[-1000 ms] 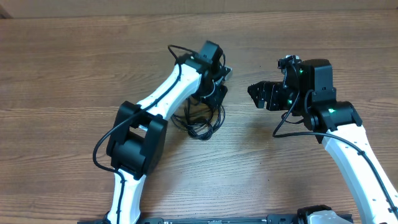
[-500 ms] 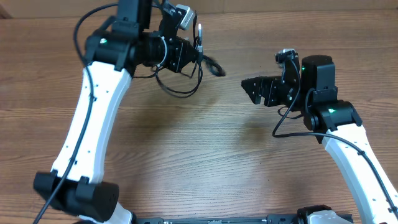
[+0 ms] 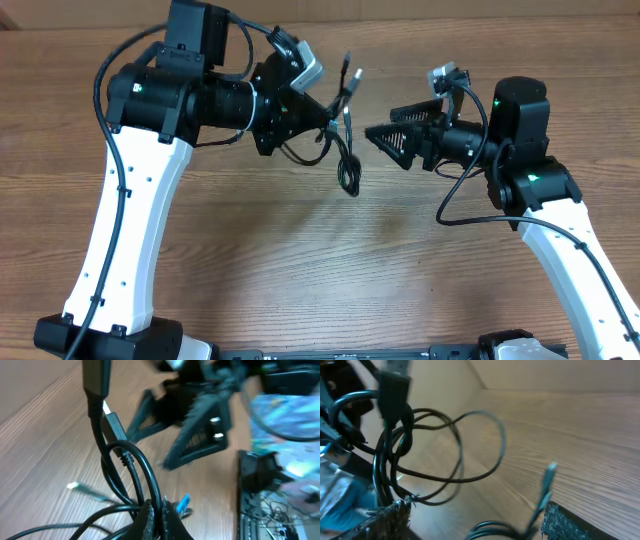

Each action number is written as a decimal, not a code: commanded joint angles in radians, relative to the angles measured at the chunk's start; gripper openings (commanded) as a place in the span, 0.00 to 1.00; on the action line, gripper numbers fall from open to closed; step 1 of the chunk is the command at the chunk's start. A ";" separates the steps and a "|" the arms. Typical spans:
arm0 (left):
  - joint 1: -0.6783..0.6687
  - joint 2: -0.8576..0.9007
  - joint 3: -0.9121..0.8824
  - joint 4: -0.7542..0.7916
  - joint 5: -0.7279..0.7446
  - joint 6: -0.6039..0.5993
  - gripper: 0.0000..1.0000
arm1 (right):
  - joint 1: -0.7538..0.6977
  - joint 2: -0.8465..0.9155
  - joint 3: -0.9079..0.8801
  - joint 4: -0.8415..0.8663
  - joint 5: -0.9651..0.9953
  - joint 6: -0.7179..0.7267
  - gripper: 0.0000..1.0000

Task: Untangle cables
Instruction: 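Lift the bundle with the left gripper toward the open right gripper, then close the right gripper on the hanging cables beside the left gripper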

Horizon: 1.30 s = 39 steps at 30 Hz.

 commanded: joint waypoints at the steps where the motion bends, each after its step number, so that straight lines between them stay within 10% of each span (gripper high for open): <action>1: 0.058 -0.026 0.021 -0.024 0.280 0.228 0.04 | -0.003 0.001 0.022 0.044 -0.169 -0.008 0.81; 9: 0.231 -0.026 0.020 -0.037 0.660 0.276 0.04 | -0.003 0.001 0.022 0.243 -0.373 0.005 0.71; 21: 0.216 -0.024 0.019 -0.048 0.660 0.272 0.04 | -0.002 0.001 0.022 0.451 -0.382 0.083 0.39; 39: 0.054 -0.015 0.019 0.006 0.612 0.277 0.04 | 0.000 0.001 0.022 0.573 -0.383 0.084 0.40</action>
